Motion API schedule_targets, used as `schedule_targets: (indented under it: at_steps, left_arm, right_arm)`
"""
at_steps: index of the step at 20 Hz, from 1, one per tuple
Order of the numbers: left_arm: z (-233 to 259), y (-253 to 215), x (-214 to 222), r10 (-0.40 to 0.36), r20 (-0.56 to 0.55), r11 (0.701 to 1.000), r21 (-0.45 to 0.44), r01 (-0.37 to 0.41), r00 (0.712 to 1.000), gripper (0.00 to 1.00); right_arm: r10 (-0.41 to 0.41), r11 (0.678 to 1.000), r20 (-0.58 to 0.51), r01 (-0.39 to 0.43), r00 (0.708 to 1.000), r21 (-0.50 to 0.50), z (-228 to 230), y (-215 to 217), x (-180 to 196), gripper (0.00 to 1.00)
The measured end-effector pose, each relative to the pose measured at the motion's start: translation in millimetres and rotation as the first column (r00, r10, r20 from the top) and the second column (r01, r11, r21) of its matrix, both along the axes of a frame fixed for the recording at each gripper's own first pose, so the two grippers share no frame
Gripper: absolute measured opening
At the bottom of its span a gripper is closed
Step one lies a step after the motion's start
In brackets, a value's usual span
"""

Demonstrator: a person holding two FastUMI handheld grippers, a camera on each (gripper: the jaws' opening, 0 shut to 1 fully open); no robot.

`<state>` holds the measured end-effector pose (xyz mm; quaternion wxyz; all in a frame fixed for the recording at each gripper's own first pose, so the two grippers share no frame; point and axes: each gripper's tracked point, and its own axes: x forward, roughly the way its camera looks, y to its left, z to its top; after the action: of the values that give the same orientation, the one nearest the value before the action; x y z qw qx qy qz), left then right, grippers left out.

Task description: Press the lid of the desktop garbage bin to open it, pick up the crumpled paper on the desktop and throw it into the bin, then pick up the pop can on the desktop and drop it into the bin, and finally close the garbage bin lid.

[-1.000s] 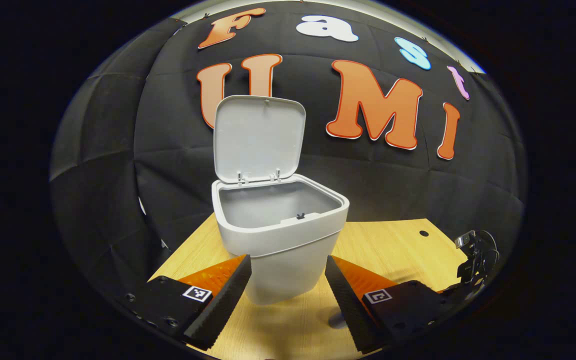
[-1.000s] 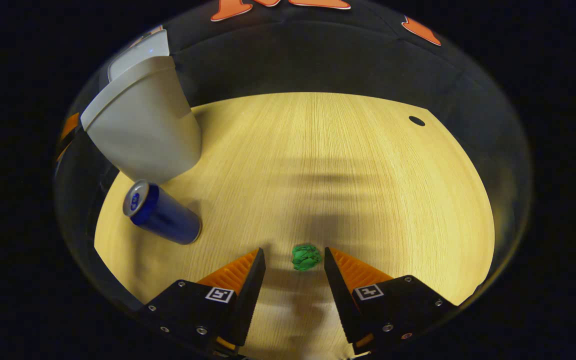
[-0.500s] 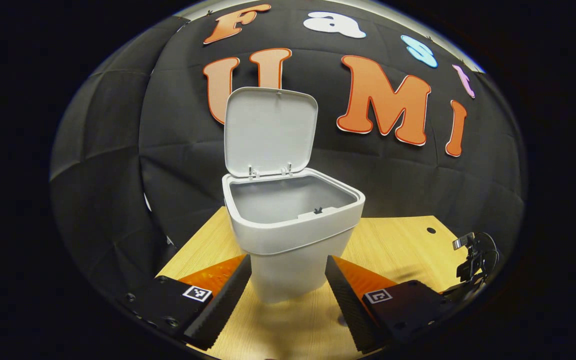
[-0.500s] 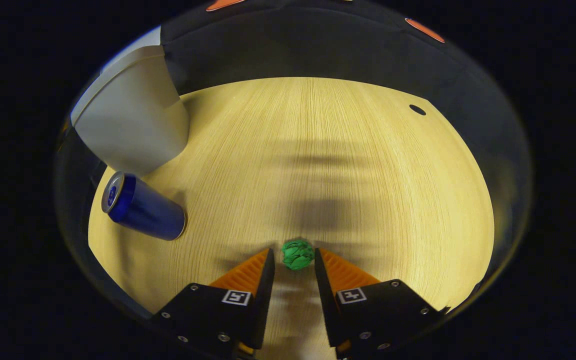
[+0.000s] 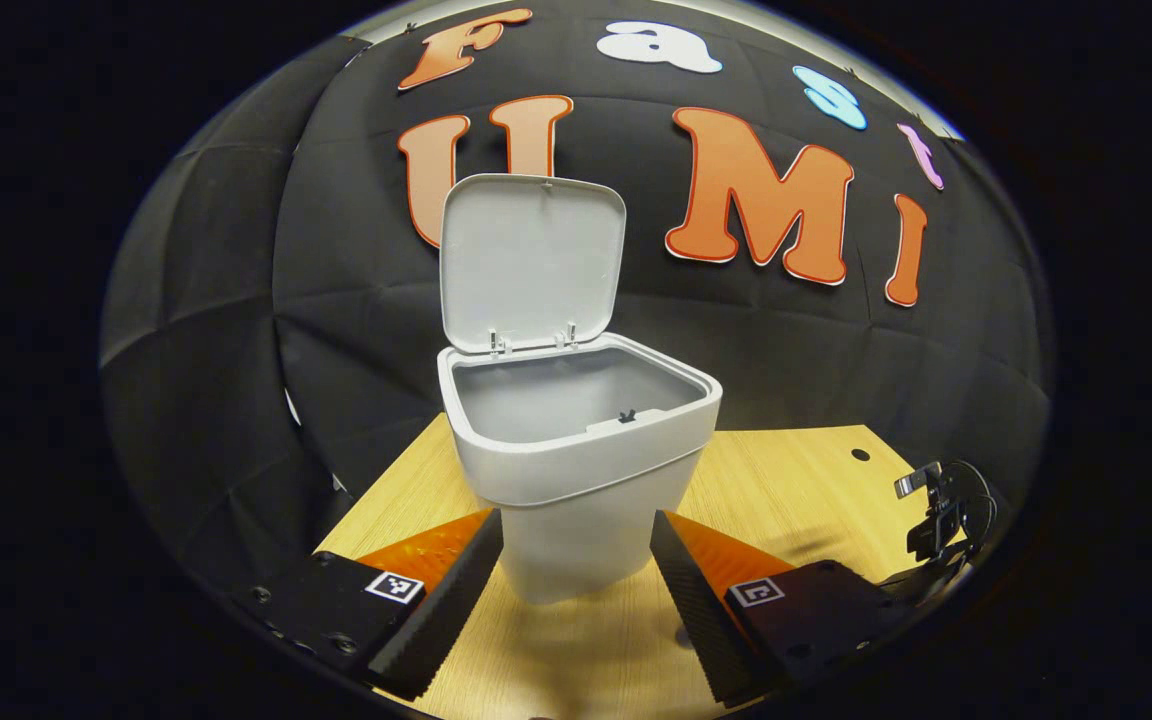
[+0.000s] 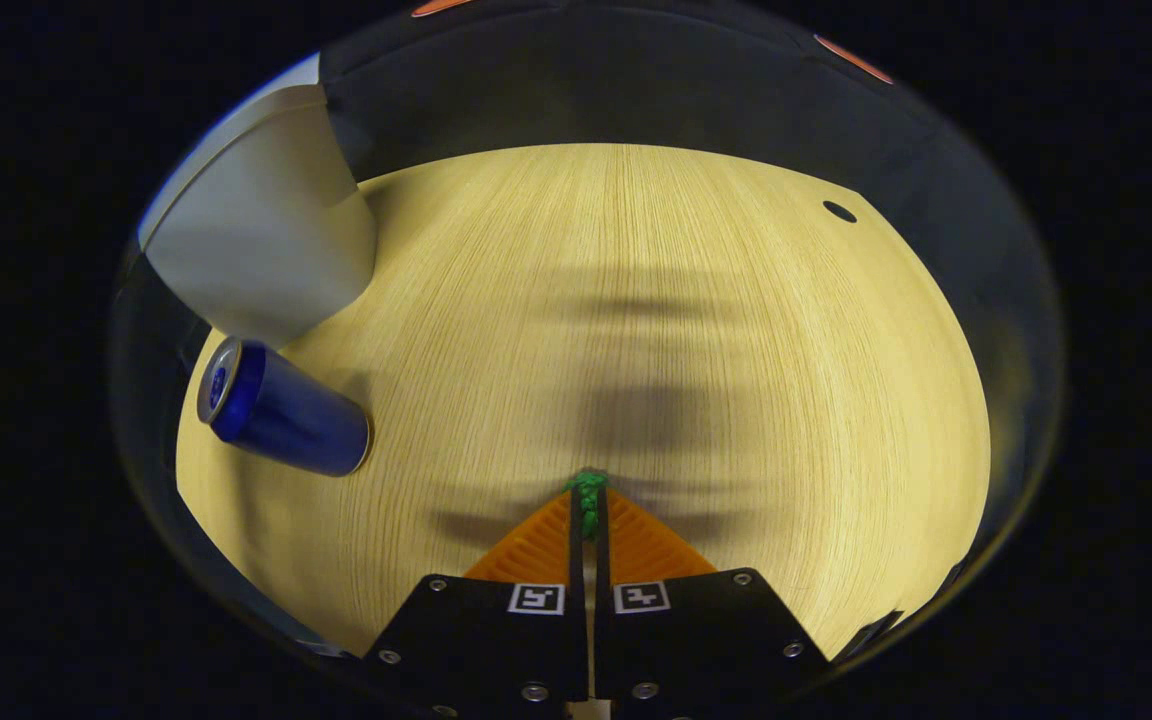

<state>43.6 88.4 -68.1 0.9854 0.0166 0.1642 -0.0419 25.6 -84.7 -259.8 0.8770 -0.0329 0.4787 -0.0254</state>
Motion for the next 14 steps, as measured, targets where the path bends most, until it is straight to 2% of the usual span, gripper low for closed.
schedule_targets:
  at_steps: [5, 10, 11, 12, 13, 14]
  left_arm:
    - [4.2, 3.4, -5.0, 0.001, 0.015, 1.000, 0.005, -0.001, 1.000, 0.95]
    - [10.4, 0.1, -12.3, -0.011, 0.028, 1.000, -0.002, 0.011, 1.000, 0.95]
    - [12.6, -0.7, -13.1, -0.015, 0.033, 1.000, -0.006, 0.015, 0.999, 0.95]
    - [15.4, -1.6, -13.3, -0.016, 0.038, 1.000, -0.010, 0.017, 0.999, 0.94]
    - [17.5, -1.3, -15.8, -0.017, 0.042, 1.000, -0.011, 0.018, 0.999, 0.95]
    - [20.0, -1.9, -15.6, -0.018, 0.046, 1.000, -0.013, 0.019, 0.999, 0.95]
  right_arm:
    - [-0.008, 0.999, 0.072, 0.004, 0.997, 0.045, 56.3, -5.1, 49.3, 0.03]
    - [-0.010, 0.995, 0.173, -0.008, 0.985, 0.103, 149.3, -7.0, 121.5, 0.03]
    - [-0.006, 0.993, 0.202, -0.017, 0.979, 0.113, 139.6, -56.3, 59.0, 0.03]
    - [0.004, 0.993, 0.229, -0.031, 0.973, 0.115, 122.1, 10.1, 103.5, 0.03]
    - [0.017, 0.992, 0.258, -0.048, 0.966, 0.113, 181.0, 2.2, 132.8, 0.03]
    - [0.034, 0.992, 0.290, -0.068, 0.956, 0.108, 199.2, 4.3, 141.4, 0.02]
